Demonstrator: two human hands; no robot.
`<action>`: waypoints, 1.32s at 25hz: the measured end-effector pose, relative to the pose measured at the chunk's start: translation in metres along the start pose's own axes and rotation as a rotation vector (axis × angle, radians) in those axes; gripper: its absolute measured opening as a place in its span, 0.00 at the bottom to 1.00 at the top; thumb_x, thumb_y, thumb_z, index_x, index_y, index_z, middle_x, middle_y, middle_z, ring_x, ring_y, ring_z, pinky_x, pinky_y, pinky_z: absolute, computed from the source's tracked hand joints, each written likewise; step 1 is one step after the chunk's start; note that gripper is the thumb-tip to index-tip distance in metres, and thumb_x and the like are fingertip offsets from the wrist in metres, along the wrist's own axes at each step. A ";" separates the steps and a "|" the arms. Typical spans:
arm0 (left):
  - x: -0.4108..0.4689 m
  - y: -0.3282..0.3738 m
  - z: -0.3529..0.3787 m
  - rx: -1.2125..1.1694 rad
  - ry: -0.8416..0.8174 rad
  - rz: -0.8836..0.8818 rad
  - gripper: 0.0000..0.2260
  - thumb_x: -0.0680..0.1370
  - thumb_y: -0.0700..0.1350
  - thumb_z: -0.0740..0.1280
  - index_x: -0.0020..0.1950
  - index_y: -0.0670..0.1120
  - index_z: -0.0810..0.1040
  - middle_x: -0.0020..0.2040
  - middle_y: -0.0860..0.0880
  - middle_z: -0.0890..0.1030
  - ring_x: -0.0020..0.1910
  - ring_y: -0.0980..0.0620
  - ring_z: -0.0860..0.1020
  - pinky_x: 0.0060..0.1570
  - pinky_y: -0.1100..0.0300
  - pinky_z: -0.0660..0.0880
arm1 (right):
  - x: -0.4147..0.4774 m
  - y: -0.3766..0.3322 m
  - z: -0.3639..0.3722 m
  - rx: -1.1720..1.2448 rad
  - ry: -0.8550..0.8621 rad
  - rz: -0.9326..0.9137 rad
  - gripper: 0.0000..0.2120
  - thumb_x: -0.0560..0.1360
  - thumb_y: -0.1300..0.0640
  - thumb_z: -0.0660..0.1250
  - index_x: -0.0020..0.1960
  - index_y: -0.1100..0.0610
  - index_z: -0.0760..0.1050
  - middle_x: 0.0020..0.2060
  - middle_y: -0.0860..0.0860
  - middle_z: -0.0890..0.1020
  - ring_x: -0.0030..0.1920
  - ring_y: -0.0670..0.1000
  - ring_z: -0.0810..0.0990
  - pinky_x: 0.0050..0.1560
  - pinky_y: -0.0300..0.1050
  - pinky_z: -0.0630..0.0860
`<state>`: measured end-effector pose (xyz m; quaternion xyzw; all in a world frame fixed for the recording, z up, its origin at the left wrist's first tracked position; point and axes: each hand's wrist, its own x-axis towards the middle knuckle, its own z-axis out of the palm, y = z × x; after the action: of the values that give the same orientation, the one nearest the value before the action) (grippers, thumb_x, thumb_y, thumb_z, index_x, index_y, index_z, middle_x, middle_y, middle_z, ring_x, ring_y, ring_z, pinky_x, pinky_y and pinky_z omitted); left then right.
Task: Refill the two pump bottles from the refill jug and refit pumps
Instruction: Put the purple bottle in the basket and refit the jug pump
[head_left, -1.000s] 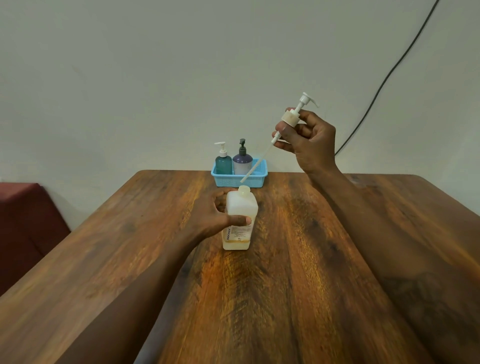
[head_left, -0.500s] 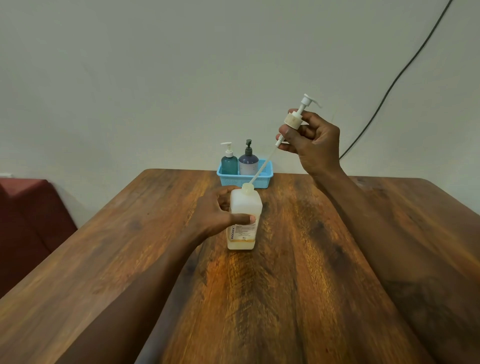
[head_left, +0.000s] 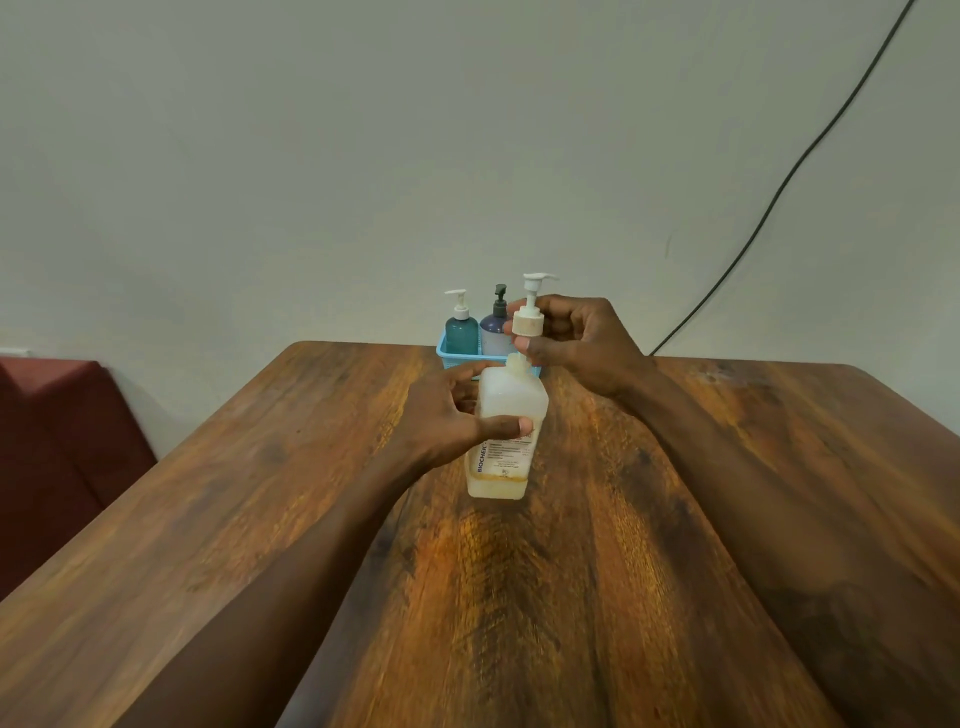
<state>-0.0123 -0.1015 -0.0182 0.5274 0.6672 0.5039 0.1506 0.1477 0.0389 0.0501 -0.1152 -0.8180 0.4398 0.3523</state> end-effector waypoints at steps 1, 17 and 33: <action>-0.001 0.002 0.000 0.000 0.004 0.014 0.40 0.61 0.66 0.81 0.70 0.57 0.78 0.59 0.55 0.86 0.56 0.58 0.85 0.54 0.57 0.85 | 0.000 0.001 -0.001 0.007 -0.053 0.018 0.19 0.76 0.62 0.74 0.66 0.60 0.79 0.58 0.52 0.85 0.60 0.49 0.84 0.63 0.53 0.80; -0.006 0.012 0.010 0.037 0.064 0.129 0.32 0.64 0.69 0.79 0.65 0.63 0.78 0.57 0.59 0.86 0.54 0.59 0.86 0.52 0.55 0.85 | -0.019 -0.004 0.004 -0.079 0.174 0.018 0.18 0.66 0.51 0.83 0.53 0.55 0.85 0.45 0.44 0.87 0.45 0.43 0.87 0.44 0.38 0.82; -0.004 0.008 0.016 0.205 0.097 0.170 0.35 0.65 0.72 0.75 0.67 0.55 0.81 0.55 0.57 0.87 0.50 0.59 0.85 0.47 0.53 0.86 | -0.024 -0.004 -0.004 -0.131 0.094 0.122 0.17 0.63 0.54 0.85 0.48 0.57 0.84 0.42 0.48 0.87 0.41 0.43 0.86 0.40 0.33 0.80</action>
<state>0.0057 -0.0977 -0.0197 0.5697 0.6745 0.4691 0.0204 0.1688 0.0276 0.0430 -0.2080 -0.8190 0.4003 0.3544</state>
